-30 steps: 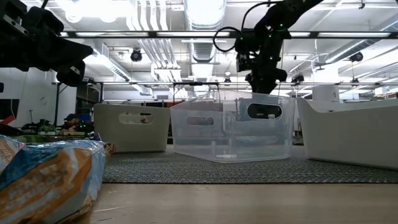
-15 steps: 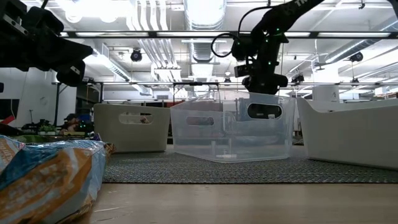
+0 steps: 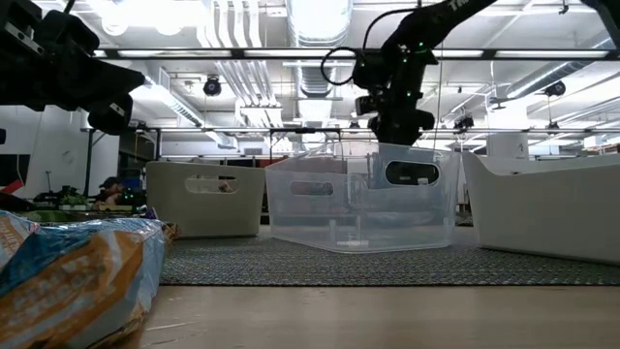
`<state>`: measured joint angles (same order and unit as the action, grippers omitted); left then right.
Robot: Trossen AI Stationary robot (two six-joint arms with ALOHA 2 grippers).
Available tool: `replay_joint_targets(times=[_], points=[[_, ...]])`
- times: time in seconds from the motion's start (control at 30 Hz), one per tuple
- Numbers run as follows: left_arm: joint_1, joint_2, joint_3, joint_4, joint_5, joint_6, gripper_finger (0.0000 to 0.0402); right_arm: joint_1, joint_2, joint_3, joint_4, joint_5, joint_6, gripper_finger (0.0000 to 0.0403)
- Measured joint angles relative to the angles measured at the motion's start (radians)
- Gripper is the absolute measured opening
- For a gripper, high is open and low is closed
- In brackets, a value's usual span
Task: Pick and place Granola Bars by type
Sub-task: Put the yellow granola bar into the white bin
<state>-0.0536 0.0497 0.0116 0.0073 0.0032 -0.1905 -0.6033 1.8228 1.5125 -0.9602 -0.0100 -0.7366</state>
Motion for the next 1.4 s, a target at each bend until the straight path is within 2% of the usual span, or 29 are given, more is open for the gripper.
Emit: replay_joint_targets(times=[0.17,0.6,0.83,1.0,1.4], points=[[0.0,0.0,0.0,0.0,0.0,0.0,0.0,-0.006,0.066,0.037,-0.01,-0.046,-0.033,0.0237],[0.0,0.0,0.0,0.0,0.0,0.0,0.0,-0.003,0.214,0.099,-0.001,-0.036,-0.026,0.0233],[0.0,0.0,0.0,0.0,0.0,0.0,0.0,-0.007,0.25,0.101,0.009,-0.007,-0.031,0.0231],[0.0,0.0,0.0,0.0,0.0,0.0,0.0,-0.012,0.272,0.101,0.026,0.054,-0.016,0.023],[0.0,0.0,0.0,0.0,0.0,0.0,0.0,-0.019,0.304,0.1,0.06,0.058,-0.028,0.023]])
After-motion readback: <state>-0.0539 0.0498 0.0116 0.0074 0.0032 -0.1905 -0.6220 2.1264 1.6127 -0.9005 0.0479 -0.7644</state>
